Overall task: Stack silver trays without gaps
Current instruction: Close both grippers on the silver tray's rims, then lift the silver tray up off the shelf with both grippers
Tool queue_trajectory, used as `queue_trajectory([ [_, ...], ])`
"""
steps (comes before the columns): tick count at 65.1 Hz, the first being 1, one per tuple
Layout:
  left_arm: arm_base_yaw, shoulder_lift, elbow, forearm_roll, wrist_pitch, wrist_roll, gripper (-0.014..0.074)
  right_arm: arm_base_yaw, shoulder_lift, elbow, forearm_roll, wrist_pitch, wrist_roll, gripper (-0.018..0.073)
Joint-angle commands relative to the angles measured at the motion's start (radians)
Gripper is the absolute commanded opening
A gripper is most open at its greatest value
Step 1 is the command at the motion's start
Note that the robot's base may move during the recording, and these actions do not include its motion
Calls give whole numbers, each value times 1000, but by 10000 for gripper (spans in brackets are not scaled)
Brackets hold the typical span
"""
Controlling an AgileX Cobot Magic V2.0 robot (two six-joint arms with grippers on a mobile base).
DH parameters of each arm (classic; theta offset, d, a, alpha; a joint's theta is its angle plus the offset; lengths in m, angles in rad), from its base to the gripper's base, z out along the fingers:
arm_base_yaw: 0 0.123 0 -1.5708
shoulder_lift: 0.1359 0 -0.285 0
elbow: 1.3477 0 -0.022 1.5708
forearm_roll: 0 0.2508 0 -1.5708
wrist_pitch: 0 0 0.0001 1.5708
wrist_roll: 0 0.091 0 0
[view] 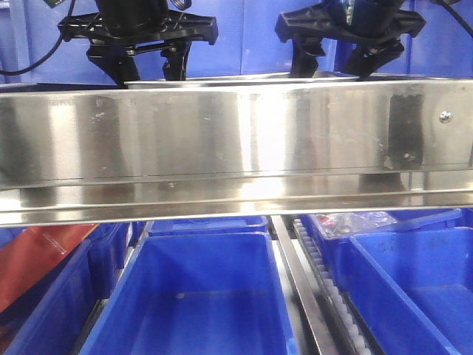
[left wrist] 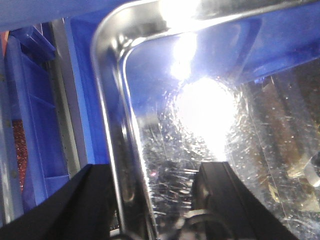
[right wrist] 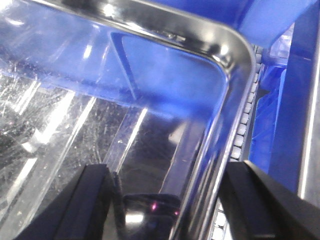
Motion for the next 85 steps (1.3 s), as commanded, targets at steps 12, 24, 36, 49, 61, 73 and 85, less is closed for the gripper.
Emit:
queue_trajectory([
  [12, -5, 22, 5, -19, 31, -3, 216, 2, -5, -8, -17, -28, -3, 180],
  [24, -5, 22, 5, -13, 29, -3, -43, 2, -5, -8, -19, -39, -3, 4],
  [36, -5, 22, 5, -4, 27, -3, -9, 2, -5, -8, -19, -48, -3, -78],
  [49, -5, -7, 3, 21, 7, -3, -9, 2, -5, -8, -21, -65, -3, -79],
  [61, -5, -61, 3, 74, -4, -7, -9, 2, -31, -8, -21, -65, -3, -79],
  [73, -5, -120, 3, 81, -2, -7, -9, 2, -92, -8, -21, -26, -1, -79],
  [85, -5, -176, 3, 81, 6, -7, -13, 2, -145, -8, -21, 52, -1, -79],
])
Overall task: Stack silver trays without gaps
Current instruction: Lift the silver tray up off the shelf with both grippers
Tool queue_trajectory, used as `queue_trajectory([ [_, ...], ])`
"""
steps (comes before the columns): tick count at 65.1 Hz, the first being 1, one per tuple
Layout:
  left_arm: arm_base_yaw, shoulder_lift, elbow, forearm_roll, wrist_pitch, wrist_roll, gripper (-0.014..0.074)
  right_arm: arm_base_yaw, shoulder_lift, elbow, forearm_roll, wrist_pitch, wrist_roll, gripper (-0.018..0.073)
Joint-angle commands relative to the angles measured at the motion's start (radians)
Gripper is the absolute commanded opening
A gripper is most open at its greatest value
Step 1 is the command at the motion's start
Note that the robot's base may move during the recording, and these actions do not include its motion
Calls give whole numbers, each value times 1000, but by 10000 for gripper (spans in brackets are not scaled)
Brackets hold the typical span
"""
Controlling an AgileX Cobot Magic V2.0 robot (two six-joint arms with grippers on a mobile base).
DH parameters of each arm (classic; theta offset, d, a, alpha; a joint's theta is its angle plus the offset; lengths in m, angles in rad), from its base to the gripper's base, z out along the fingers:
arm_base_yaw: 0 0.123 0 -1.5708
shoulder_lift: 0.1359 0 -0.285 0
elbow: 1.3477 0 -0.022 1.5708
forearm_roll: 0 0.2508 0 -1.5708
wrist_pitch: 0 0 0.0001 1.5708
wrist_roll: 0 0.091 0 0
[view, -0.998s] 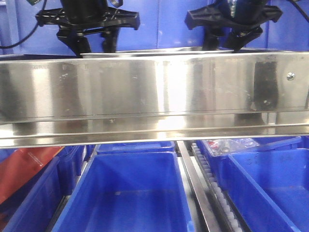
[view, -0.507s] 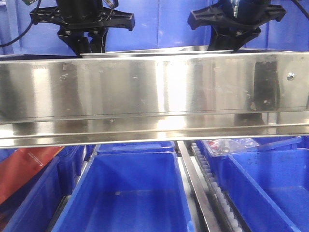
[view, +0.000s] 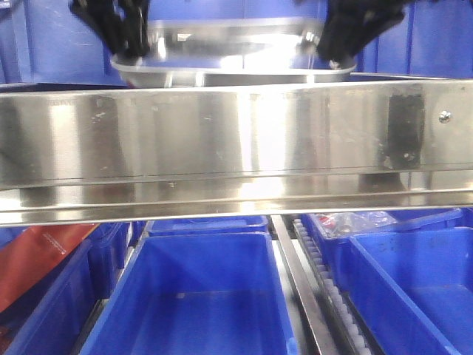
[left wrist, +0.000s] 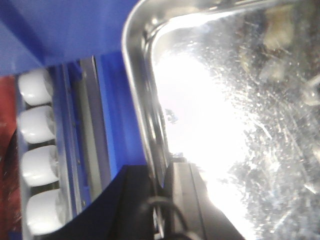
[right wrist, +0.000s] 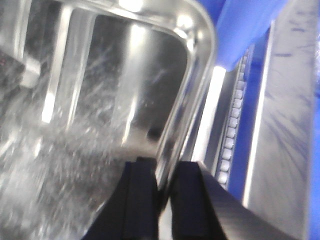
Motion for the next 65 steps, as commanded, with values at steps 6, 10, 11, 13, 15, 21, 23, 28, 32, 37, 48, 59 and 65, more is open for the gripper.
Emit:
queue_trajectory([
  [6, -10, -67, -5, 6, -15, 14, -14, 8, -68, -8, 4, 25, -22, -79],
  [10, -10, -86, -5, 6, -8, 14, -14, 8, -87, -8, 4, 38, -22, -79],
  [11, -10, -91, -5, 6, -1, 14, -14, 8, -91, -8, 4, 43, -22, -79],
  [13, -10, -98, -5, 6, 4, 14, -14, 8, -99, -8, 4, 53, -22, -79],
  [15, -10, -111, -5, 6, 9, 14, -14, 8, -107, -8, 4, 66, -22, -79],
  [21, -12, -147, -1, 15, 9, 14, -14, 8, -139, -8, 4, 88, -22, -79],
  [23, -12, -160, 2, 21, 9, 14, -14, 8, -151, -8, 4, 88, -22, -79],
  [28, -14, -198, 21, 55, -5, 14, -14, 8, -182, -8, 4, 84, -22, -79],
  [32, -14, -237, 49, 76, -22, 6, -14, 8, -208, -8, 4, 81, -22, -79],
  [37, -14, -287, 99, 83, -55, 4, -14, 8, -244, 1, 4, 81, -22, -79],
  [48, -14, -421, 252, 92, -191, -15, -14, 19, -347, 69, 4, 66, -22, -79],
  [59, -14, -570, 416, 94, -274, -34, -14, 60, -456, 197, 4, 11, -22, -79],
  [65, -14, -640, 476, 94, -304, -34, -14, 80, -515, 279, 4, -58, -22, -79],
])
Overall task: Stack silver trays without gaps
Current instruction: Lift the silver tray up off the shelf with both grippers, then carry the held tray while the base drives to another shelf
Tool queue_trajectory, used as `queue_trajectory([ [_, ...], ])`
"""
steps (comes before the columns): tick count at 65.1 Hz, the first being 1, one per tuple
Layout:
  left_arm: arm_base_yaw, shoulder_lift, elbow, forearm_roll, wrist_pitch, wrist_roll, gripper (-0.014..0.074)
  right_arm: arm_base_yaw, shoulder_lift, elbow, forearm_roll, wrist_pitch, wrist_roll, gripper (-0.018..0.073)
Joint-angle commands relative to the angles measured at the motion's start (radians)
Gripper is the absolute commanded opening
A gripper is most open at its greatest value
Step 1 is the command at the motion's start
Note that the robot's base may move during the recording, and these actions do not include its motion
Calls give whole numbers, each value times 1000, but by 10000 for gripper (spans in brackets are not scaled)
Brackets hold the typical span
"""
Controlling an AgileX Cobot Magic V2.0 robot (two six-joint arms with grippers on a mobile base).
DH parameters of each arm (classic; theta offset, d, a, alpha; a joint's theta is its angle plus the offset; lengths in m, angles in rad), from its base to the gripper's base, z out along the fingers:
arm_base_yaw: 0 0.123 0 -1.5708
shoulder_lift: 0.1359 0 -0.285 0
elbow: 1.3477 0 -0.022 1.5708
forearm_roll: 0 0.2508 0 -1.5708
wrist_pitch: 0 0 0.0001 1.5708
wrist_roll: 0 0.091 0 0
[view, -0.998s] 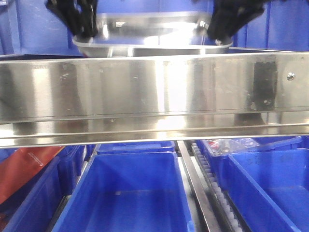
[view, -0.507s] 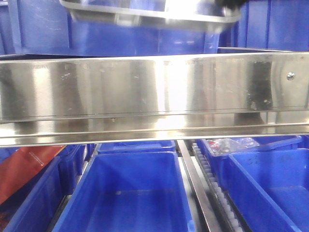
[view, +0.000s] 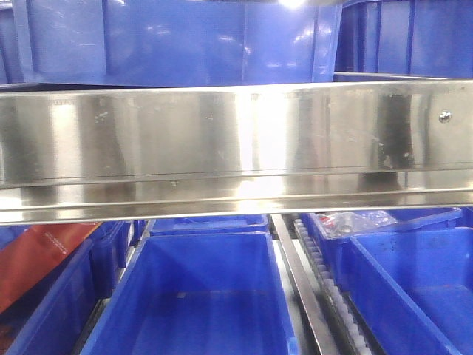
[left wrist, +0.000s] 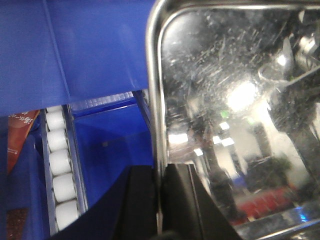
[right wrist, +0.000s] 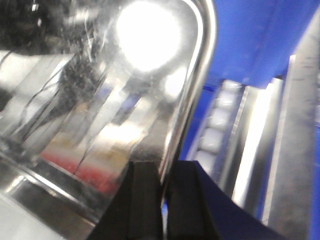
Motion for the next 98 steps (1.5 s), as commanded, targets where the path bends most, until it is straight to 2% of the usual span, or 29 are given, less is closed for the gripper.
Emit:
queue_trajectory([
  [1, 12, -84, 51, 93, -30, -8, -14, 2, -65, 65, -83, -36, -26, -79],
  [11, 12, -151, 106, 117, -71, -8, -14, 7, -103, 133, -78, -94, -26, -79],
  [30, 12, -155, 123, 117, -94, -8, -14, 7, -103, 137, -70, -147, -26, -79],
  [98, 12, -154, 123, 117, -108, -8, -14, 7, -103, 137, -60, -155, -26, -79],
])
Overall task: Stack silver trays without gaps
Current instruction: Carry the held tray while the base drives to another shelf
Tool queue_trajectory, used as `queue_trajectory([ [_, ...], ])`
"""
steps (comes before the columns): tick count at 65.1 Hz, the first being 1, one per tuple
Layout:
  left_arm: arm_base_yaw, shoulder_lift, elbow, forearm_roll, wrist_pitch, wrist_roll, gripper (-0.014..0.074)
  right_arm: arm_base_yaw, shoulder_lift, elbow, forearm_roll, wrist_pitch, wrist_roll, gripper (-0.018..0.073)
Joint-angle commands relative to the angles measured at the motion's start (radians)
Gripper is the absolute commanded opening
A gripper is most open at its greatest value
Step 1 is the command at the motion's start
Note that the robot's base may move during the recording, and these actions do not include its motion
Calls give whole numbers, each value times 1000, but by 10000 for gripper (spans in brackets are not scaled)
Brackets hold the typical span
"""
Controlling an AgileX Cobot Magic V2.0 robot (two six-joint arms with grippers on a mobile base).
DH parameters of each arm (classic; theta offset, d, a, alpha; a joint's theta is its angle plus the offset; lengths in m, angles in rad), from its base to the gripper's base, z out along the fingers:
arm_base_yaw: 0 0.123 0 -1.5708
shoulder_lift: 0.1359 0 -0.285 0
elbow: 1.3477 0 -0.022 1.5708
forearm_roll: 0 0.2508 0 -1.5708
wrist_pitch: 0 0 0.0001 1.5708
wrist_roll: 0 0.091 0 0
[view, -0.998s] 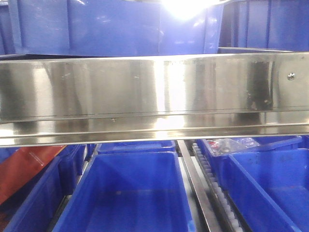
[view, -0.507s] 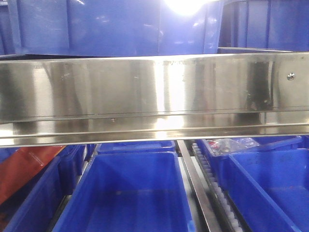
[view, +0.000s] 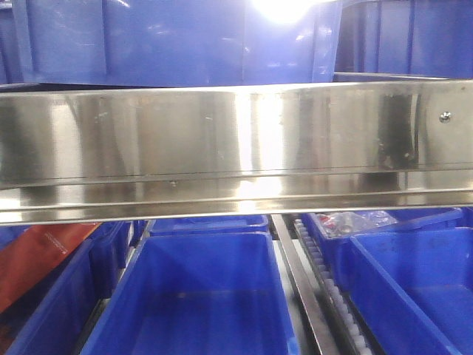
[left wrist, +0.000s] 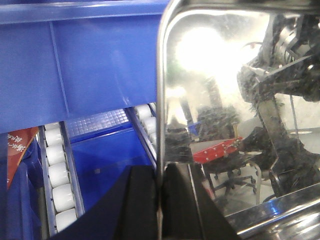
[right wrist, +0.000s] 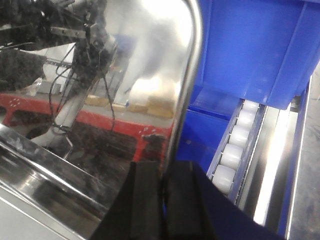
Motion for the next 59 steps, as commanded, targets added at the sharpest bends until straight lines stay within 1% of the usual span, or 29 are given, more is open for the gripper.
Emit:
queue_trajectory([
  [1, 18, -23, -5, 99, 13, -8, -14, -19, -16, 9, -84, 13, -17, -79],
  [59, 18, -23, -5, 99, 13, -8, -14, -19, -16, 9, -84, 11, -17, -79],
])
